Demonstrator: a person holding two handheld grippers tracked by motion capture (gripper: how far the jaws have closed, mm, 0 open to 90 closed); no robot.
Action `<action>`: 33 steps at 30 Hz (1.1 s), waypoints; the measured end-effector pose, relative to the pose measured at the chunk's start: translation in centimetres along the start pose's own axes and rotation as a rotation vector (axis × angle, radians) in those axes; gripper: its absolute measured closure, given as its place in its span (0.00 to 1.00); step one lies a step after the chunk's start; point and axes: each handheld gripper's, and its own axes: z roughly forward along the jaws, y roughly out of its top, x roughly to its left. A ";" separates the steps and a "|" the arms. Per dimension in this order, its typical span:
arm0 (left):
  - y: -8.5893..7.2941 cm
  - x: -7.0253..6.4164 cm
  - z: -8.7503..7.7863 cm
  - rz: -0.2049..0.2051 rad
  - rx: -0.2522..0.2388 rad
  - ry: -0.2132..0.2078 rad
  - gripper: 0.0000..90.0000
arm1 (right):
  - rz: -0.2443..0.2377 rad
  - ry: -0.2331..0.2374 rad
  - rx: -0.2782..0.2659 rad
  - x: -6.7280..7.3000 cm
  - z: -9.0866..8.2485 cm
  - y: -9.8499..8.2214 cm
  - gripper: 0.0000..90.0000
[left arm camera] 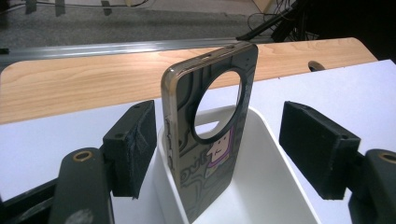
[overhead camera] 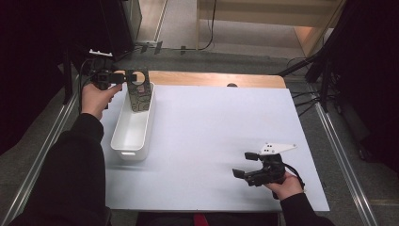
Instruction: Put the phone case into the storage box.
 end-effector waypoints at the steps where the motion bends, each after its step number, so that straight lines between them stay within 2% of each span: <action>1: 0.0 0.1 -0.2 -0.001 0.002 -0.001 0.31 | 0.001 0.000 0.000 0.0 0.0 0.0 0.12; 8: -0.3 0.2 -1.5 -0.007 0.006 -0.026 0.31 | 0.000 0.001 -0.001 -0.1 0.0 0.1 0.12; 15: -0.5 -0.1 -3.2 -0.004 -0.001 -0.076 0.31 | 0.001 0.004 0.003 0.0 0.2 0.2 0.12; 26: -1.1 -2.4 -5.1 0.041 -0.001 -0.134 0.31 | 0.000 0.002 0.004 0.1 0.2 0.3 0.12; 33: -1.6 -3.8 -5.6 0.065 0.018 -0.152 0.31 | -0.004 0.002 0.002 0.0 0.2 0.5 0.12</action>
